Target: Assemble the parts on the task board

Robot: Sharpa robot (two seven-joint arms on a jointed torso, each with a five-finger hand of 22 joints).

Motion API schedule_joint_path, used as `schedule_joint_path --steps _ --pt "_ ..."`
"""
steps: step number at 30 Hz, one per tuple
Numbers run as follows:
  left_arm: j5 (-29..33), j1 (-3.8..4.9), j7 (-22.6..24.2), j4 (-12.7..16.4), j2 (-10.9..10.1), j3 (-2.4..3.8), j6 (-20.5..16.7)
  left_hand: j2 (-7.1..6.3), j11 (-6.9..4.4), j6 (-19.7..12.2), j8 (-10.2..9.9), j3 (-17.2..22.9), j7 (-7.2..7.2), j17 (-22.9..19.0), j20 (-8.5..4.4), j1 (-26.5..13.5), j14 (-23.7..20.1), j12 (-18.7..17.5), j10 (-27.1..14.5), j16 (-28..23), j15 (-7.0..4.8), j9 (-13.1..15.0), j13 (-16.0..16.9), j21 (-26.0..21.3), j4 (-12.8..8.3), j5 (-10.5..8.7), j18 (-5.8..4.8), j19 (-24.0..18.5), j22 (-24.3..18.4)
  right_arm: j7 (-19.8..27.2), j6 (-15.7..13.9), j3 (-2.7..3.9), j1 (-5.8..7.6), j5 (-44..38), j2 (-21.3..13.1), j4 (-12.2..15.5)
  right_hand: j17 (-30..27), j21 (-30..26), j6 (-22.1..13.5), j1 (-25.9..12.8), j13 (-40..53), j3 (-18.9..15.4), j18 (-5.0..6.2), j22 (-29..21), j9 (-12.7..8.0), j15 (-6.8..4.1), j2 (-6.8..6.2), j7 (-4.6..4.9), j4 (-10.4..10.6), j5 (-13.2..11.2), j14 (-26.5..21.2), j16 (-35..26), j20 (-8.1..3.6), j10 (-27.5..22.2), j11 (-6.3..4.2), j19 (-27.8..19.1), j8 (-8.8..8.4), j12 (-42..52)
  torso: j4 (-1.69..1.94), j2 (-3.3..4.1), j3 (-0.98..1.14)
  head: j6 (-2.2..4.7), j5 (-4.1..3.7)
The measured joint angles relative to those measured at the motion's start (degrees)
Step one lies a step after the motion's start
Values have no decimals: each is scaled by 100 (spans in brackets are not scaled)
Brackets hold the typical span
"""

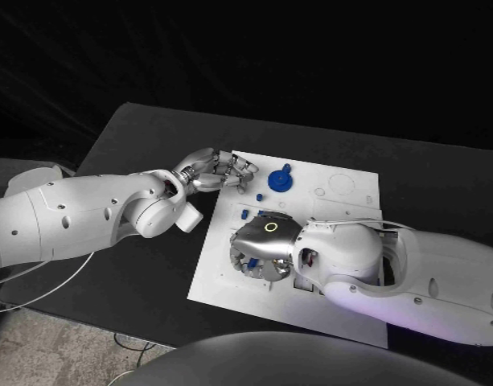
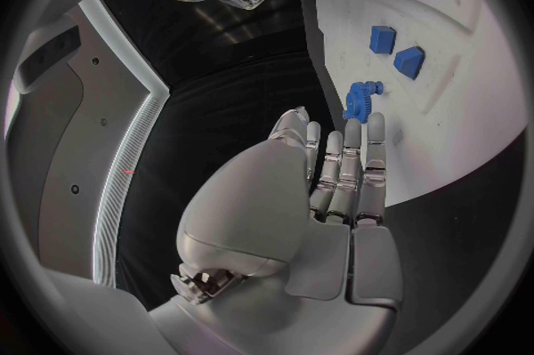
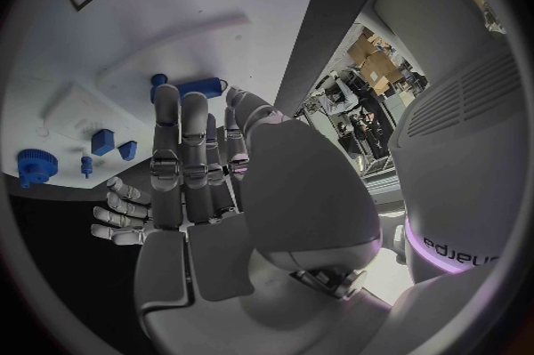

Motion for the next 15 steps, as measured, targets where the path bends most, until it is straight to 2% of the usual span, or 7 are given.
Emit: schedule_joint_path --steps 7,9,11,13,15 --pt "0 0 -18 0 0 -1 13 0 0 0 0 0 0 0 0 0 0 0 0 5 0 0 -5 0 0 0 1 0 -1 -8 -2 0 0 0 -9 0 -6 0 41 42 -35 80 0 0 78 -20 18 41 -80 35 -20 0 -21 131 -57 21 46 28 -1 0 0 0 3" --pt "0 -1 -22 0 0 -1 15 0 0 0 0 0 0 0 0 0 0 0 0 5 0 0 -5 0 0 0 0 0 -1 -9 -1 1 0 -1 -13 0 -13 0 -16 64 -52 88 0 0 81 -20 -3 92 -88 35 -20 0 -21 185 -61 21 46 28 -1 0 0 0 2" --pt "0 -1 -26 0 0 -1 18 0 0 0 0 0 0 0 0 0 0 0 0 5 0 0 -4 0 0 0 1 0 -1 -10 -4 1 0 -7 -23 2 -13 0 -219 72 -74 88 0 3 56 -20 -11 82 -88 -80 -20 0 -21 183 -59 21 -52 28 -1 0 1 0 1" --pt "0 -1 -29 0 0 -2 20 0 0 0 0 0 0 0 0 0 0 0 0 5 0 0 -4 0 0 0 1 0 -1 -10 -19 1 0 -12 -43 7 -13 0 -483 42 -104 90 0 4 -18 -20 -41 70 -86 -237 -20 24 -21 130 -6 21 -209 4 -1 1 1 0 0" --pt "0 -1 -31 0 0 -2 21 0 0 0 0 0 0 0 0 0 0 0 0 5 0 0 -4 0 0 0 0 0 -1 -10 -54 1 0 -17 -82 20 77 3 -662 -7 -125 114 0 4 -94 -25 -90 122 -61 -332 90 149 -45 109 9 44 -336 -17 0 1 2 0 -1"
